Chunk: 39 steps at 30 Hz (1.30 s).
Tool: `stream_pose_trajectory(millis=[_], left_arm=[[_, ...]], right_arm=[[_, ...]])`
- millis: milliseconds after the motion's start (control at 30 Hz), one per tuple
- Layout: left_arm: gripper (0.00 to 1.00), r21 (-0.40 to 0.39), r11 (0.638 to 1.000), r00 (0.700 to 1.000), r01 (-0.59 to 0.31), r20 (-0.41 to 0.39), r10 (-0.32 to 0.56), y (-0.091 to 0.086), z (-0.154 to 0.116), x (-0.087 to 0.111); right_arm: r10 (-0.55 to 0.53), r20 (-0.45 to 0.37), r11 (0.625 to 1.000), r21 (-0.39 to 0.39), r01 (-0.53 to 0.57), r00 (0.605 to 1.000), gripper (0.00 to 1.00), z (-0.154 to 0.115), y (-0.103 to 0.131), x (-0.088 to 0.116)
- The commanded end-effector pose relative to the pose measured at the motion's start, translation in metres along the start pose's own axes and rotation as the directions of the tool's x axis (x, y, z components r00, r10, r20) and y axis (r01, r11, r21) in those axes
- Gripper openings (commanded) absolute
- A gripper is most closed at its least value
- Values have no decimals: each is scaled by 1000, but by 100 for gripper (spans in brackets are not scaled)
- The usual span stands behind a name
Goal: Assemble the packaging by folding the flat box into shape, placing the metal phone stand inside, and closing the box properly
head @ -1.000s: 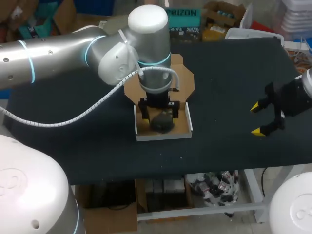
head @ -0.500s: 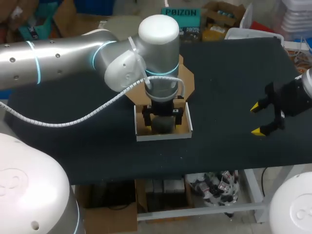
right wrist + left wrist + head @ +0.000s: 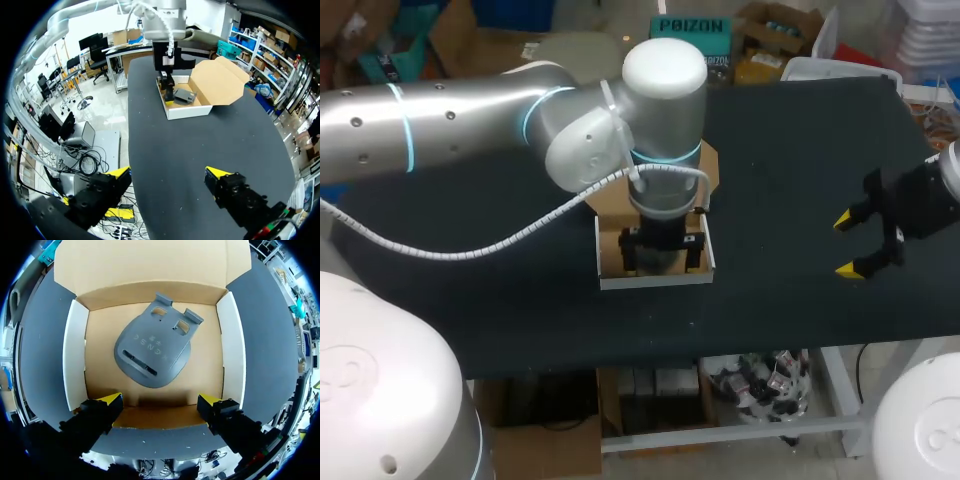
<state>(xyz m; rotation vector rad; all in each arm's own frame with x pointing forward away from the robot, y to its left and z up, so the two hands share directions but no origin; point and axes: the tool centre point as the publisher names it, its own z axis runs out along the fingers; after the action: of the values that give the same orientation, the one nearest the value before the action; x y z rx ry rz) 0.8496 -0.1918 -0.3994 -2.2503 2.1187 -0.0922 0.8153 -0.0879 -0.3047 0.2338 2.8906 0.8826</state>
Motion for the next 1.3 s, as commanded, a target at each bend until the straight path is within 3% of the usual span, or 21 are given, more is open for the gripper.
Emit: stream_pose_trajectory(millis=[33, 733, 1300], left_arm=[[100, 5, 1000, 1000, 1, 11, -1, 9, 0, 4], [100, -7, 999, 999, 40, 12, -40, 46, -2, 3], [100, -16, 998, 998, 60, 19, -60, 63, -4, 6]], right_arm=[[0, -2, 1000, -2, 0, 1000, 100, -1, 0, 0], [0, -2, 1000, -2, 0, 1000, 100, -1, 0, 0], [0, -2, 1000, -2, 0, 1000, 100, -1, 0, 0]])
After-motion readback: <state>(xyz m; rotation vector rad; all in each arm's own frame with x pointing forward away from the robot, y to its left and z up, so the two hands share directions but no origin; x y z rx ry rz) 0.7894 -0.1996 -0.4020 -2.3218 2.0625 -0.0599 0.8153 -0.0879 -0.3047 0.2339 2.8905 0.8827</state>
